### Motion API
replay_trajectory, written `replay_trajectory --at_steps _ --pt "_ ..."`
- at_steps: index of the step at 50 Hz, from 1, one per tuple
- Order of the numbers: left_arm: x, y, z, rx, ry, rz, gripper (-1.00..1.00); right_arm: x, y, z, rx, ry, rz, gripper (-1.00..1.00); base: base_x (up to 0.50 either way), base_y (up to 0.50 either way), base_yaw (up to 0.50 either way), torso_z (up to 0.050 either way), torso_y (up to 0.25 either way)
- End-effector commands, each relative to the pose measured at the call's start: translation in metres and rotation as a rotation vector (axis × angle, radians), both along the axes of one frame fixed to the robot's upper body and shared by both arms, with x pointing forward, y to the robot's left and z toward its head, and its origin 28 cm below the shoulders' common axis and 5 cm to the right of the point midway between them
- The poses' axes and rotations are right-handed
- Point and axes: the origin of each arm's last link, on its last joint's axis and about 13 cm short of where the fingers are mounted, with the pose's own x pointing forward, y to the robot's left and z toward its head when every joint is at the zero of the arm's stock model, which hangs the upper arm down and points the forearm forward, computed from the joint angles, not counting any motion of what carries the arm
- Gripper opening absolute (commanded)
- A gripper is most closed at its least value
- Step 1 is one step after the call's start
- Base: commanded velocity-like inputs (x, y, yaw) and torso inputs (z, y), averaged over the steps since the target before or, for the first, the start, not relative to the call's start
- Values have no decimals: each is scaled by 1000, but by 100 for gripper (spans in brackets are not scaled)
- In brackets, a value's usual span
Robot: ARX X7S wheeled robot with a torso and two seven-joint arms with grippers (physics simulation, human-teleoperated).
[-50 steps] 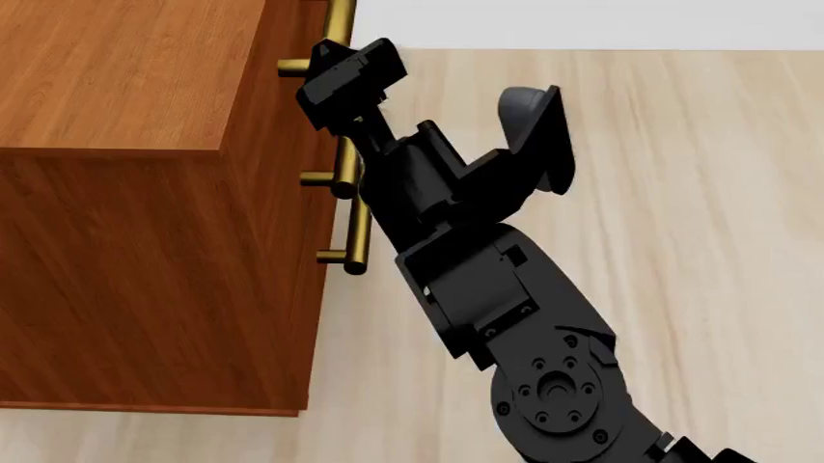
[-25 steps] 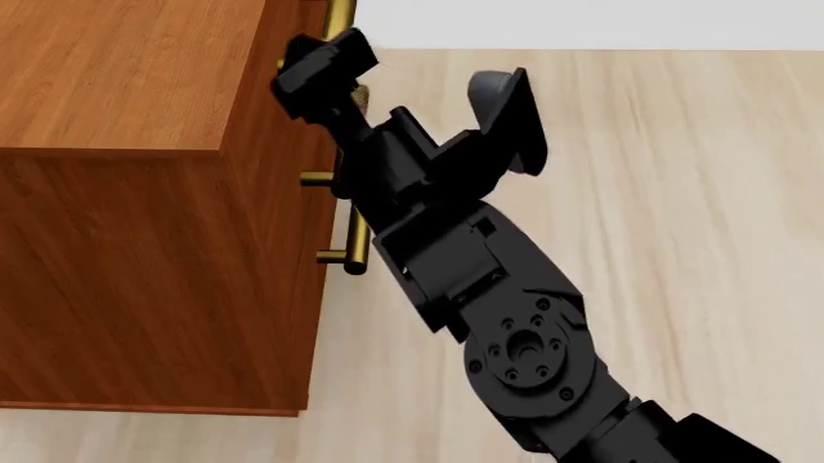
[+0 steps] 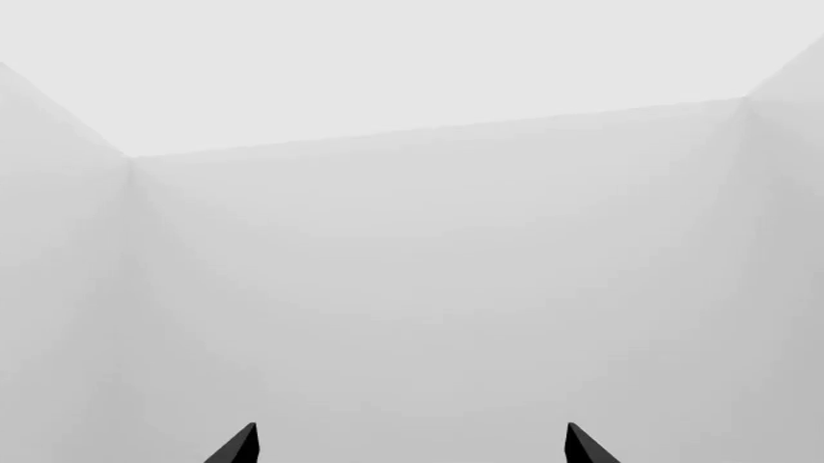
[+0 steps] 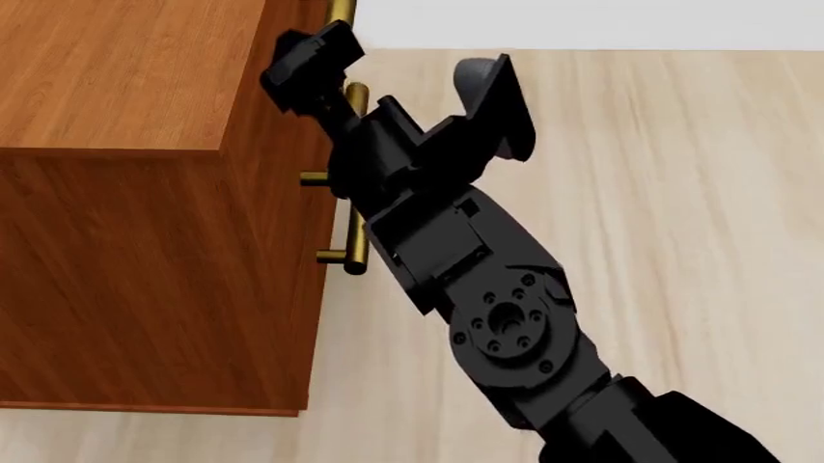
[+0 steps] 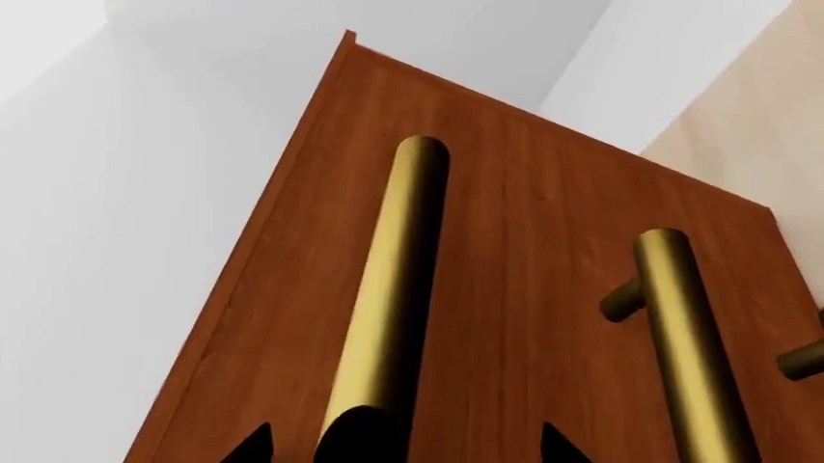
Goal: Close the bottom drawer of the cabinet and open the top drawer.
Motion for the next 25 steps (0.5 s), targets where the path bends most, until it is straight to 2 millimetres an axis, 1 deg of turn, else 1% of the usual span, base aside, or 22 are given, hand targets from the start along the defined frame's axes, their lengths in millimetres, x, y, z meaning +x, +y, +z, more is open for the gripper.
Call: replay_trajectory --at_steps 1,9,10,15,25 --pt "0 1 0 -2 0 3 100 -2 14 0 -13 6 48 100 12 3 5 0 0" --pt "0 2 -1 -5 0 4 100 -5 15 1 -14 5 50 100 1 3 5 0 0" --pt "0 2 -1 -5 0 4 100 -5 14 1 -16 5 48 -100 12 3 5 0 0" --pt "1 1 -1 -5 2 3 100 -3 13 0 -18 7 41 -100 0 1 3 0 0" --pt "1 1 -2 -5 3 2 100 -7 12 2 -7 7 39 -100 1 1 2 0 0"
